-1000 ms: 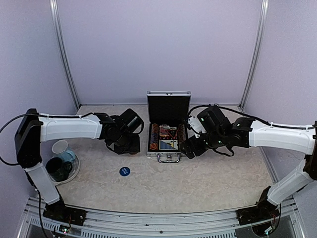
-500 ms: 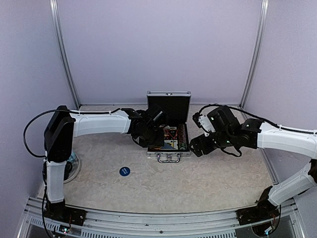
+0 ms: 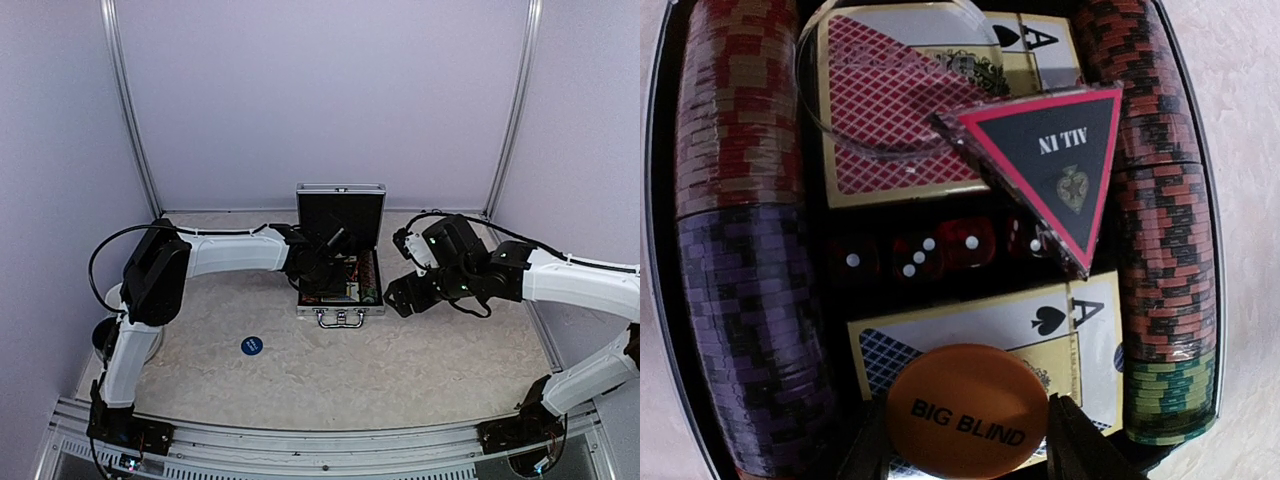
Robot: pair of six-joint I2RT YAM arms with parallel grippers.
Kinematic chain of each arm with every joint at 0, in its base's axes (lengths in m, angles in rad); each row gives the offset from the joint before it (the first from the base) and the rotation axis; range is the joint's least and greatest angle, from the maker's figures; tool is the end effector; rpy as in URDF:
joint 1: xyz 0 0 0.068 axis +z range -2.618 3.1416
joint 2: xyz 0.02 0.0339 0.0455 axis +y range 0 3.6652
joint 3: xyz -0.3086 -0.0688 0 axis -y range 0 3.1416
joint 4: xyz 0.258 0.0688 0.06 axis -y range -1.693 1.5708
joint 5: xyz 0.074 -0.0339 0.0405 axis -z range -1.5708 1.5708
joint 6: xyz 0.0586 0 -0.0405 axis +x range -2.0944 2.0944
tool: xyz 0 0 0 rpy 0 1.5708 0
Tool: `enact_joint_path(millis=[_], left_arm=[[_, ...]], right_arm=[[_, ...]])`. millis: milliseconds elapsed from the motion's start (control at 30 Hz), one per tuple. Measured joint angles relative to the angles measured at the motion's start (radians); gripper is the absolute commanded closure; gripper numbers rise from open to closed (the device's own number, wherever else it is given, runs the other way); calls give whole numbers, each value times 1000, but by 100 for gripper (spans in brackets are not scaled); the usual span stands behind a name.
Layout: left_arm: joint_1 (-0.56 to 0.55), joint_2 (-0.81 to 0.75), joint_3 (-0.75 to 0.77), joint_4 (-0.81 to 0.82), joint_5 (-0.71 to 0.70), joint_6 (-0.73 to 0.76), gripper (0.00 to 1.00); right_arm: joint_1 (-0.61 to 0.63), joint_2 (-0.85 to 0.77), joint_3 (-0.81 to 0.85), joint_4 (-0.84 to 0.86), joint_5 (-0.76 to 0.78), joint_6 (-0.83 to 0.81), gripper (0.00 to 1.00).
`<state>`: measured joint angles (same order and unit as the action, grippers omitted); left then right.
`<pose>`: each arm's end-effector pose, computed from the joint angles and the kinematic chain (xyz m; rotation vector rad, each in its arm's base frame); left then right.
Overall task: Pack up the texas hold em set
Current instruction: Place the big blind button in the poker case.
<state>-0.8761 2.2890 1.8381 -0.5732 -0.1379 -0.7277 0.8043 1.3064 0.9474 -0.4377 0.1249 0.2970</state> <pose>0.3583 -0.4174 0.1746 0.1445 2.6325 -0.4045 0.2094 0.2070 0.2824 -0.5414 2.3313 0.3828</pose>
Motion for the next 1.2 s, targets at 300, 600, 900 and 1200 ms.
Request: enact_joint_path(millis=[300, 600, 900, 1200], left_arm=[[0, 3, 5, 4, -21, 4, 29], [-13, -22, -3, 20, -49, 4, 24], [-71, -336, -204, -18, -129, 2, 17], [-170, -661, -714, -130, -147, -106, 6]], right_arm=[[-10, -22, -20, 0, -1, 0, 13], [-10, -22, -19, 0, -2, 0, 13], [-11, -22, -24, 3, -2, 0, 13], [-16, -13, -41, 27, -24, 0, 13]])
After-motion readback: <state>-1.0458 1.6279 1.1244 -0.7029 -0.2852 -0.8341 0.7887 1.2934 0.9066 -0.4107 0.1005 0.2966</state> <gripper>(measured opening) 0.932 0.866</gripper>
